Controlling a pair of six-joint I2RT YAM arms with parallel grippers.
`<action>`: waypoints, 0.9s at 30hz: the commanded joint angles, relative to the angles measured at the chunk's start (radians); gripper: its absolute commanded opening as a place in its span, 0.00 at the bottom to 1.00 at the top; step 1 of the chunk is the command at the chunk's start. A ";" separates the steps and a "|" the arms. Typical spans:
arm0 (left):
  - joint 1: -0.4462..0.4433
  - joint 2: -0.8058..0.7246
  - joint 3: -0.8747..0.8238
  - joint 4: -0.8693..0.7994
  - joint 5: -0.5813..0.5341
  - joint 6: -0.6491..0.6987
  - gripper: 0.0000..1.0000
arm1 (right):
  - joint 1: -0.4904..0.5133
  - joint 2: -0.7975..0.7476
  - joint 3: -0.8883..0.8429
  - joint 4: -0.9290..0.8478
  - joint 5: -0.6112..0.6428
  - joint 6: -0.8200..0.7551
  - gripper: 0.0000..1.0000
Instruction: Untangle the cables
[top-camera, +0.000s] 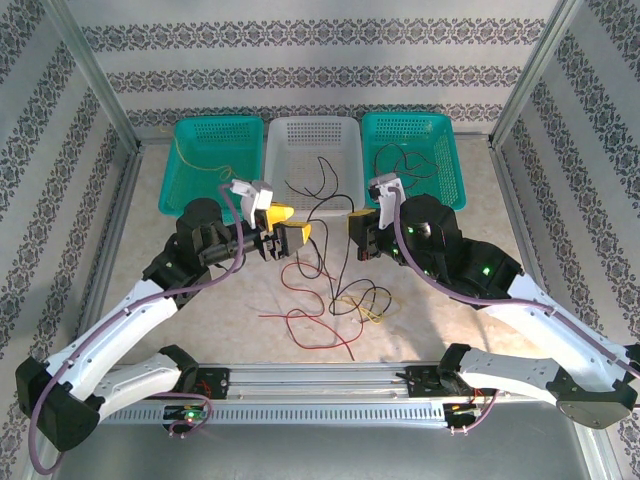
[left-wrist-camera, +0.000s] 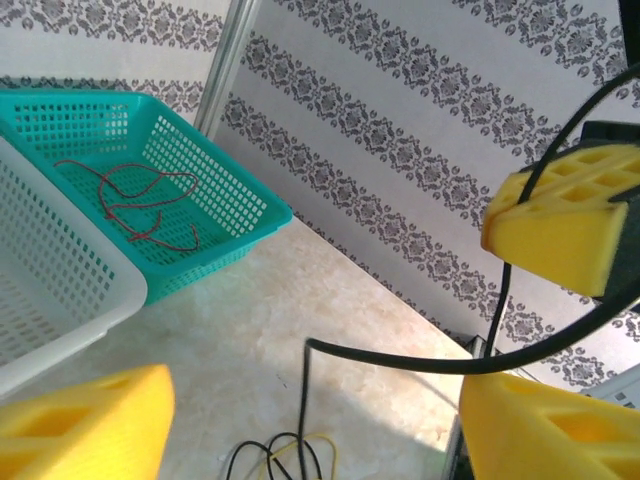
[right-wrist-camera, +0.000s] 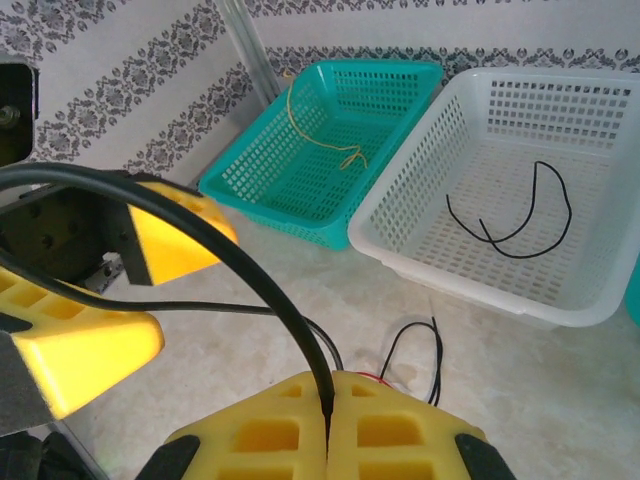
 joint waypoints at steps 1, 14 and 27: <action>-0.016 0.019 0.076 -0.029 -0.031 0.074 0.78 | 0.011 0.001 0.034 0.020 -0.043 -0.003 0.00; -0.016 0.056 0.113 0.131 0.116 0.069 0.48 | 0.011 0.013 0.062 0.011 -0.085 -0.006 0.01; -0.016 0.102 0.167 0.077 0.082 0.077 0.00 | 0.008 0.001 0.060 -0.007 0.043 -0.007 0.24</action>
